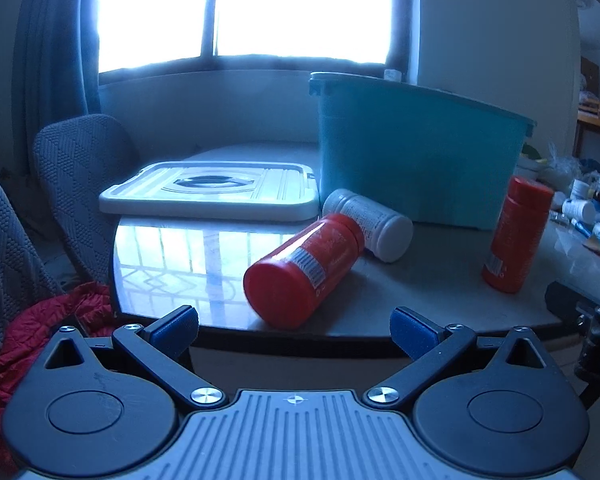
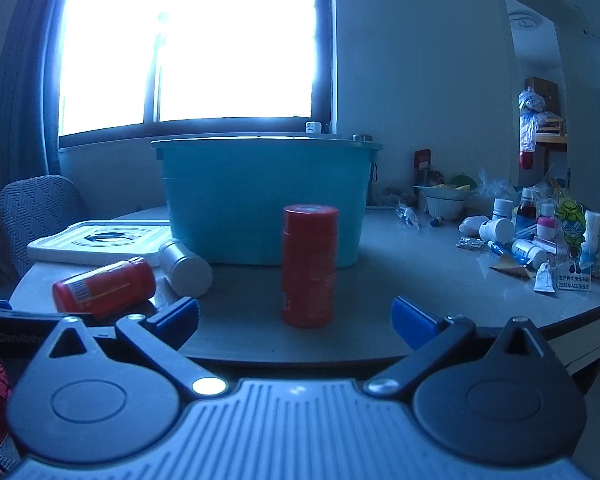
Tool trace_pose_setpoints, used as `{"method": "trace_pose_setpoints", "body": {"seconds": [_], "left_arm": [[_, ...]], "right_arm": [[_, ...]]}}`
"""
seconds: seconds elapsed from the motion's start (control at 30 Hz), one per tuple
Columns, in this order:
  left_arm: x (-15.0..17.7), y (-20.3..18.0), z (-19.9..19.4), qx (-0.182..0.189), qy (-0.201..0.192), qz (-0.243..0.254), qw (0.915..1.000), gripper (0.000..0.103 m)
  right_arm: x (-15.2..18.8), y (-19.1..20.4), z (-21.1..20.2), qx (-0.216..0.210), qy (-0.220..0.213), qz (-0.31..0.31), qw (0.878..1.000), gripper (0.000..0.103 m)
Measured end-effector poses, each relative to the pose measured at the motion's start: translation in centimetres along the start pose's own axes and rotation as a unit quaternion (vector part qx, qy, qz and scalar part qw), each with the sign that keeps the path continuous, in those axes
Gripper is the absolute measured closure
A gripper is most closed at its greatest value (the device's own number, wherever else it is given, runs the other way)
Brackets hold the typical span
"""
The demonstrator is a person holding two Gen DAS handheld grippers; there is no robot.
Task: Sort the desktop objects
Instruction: 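Move the right tool toward the upright red bottle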
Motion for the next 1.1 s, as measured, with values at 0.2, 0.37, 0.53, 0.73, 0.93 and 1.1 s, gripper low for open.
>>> {"method": "trace_pose_setpoints", "body": {"seconds": [0.2,0.37,0.53,0.73,0.93,1.1], "left_arm": [[-0.3,-0.3,1.1,-0.003,0.004,0.003,1.0,0.0],[-0.6,-0.4,1.8,-0.001,0.003,0.005,1.0,0.0],[-0.2,-0.6,2.8,0.001,0.002,0.006,1.0,0.0],[-0.7,-0.9,3.9,0.001,0.001,0.011,0.9999,0.0],[-1.4,-1.3,5.1,-0.003,0.002,0.022,0.9998,0.0],[-1.6,-1.5,6.0,0.0,0.009,0.011,0.9999,0.0]], "right_arm": [[0.0,-0.1,1.3,0.0,0.005,0.009,1.0,0.0],[0.1,0.0,2.2,-0.001,0.01,0.006,1.0,0.0],[0.1,-0.2,3.2,0.002,0.014,0.005,1.0,0.0],[0.0,-0.4,4.4,0.002,0.016,0.014,1.0,0.0],[-0.3,-0.5,5.5,0.0,0.015,0.012,1.0,0.0],[-0.3,-0.8,6.7,0.0,0.019,0.011,1.0,0.0]]}}
Point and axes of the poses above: each gripper's, at about its wrist camera, not at the fingertips, and z roughly the way its jaws point, y to its left, x to its underside, the point moved 5 cm from there along z, roughly the way its jaws point, and after that the axes turned 11 degrees about -z, right-handed, at the moved point
